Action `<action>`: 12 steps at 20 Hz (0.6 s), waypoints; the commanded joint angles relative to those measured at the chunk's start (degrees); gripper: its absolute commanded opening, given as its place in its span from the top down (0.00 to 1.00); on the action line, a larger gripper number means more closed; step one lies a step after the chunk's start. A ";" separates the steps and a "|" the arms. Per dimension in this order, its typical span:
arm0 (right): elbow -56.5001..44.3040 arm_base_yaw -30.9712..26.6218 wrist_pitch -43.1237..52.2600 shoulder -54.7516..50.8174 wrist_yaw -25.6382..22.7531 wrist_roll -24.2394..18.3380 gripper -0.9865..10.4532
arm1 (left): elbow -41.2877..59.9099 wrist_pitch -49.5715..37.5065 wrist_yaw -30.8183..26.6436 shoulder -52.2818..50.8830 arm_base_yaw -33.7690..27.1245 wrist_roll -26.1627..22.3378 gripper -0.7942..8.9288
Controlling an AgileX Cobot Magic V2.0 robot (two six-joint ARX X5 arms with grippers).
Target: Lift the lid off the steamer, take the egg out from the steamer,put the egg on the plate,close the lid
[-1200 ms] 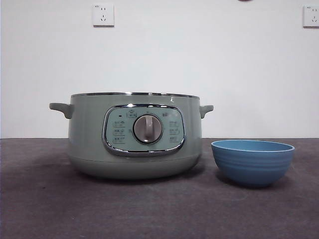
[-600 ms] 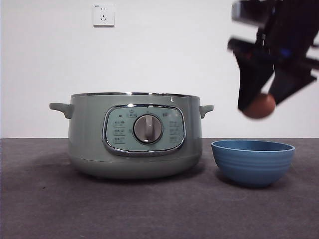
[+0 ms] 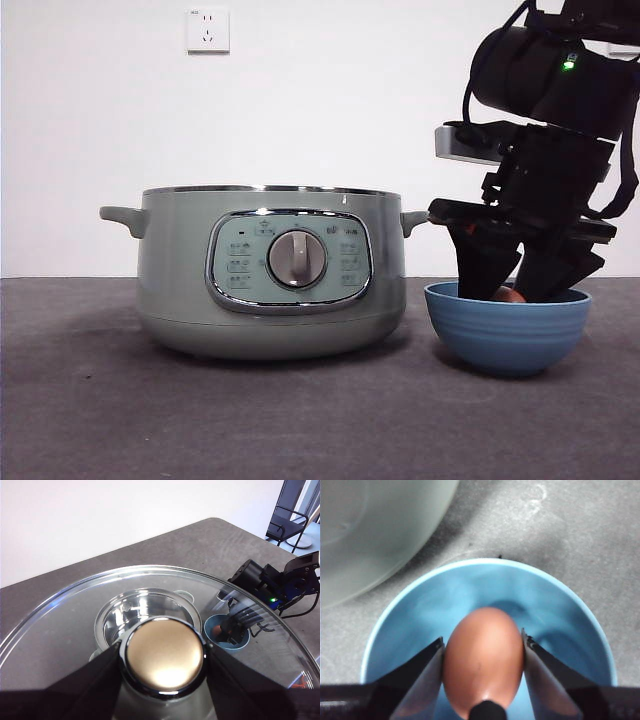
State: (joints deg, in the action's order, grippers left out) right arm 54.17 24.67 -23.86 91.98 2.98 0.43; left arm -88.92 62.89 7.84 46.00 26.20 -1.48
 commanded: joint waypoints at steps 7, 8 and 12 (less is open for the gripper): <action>-0.39 0.04 1.64 2.91 0.09 0.11 0.92 | -0.70 -2.80 0.20 -0.68 0.02 -0.48 0.93; -0.39 0.09 1.77 2.91 0.13 0.11 0.92 | -0.70 -2.80 0.20 -0.68 0.02 -0.50 0.93; -0.39 0.09 1.53 2.91 0.13 0.11 0.86 | -0.70 -2.82 0.20 -0.68 0.02 -0.50 0.93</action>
State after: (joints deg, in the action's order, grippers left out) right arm 54.17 24.69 -22.52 94.32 3.01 0.43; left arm -88.92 62.89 7.86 46.00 26.20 -1.48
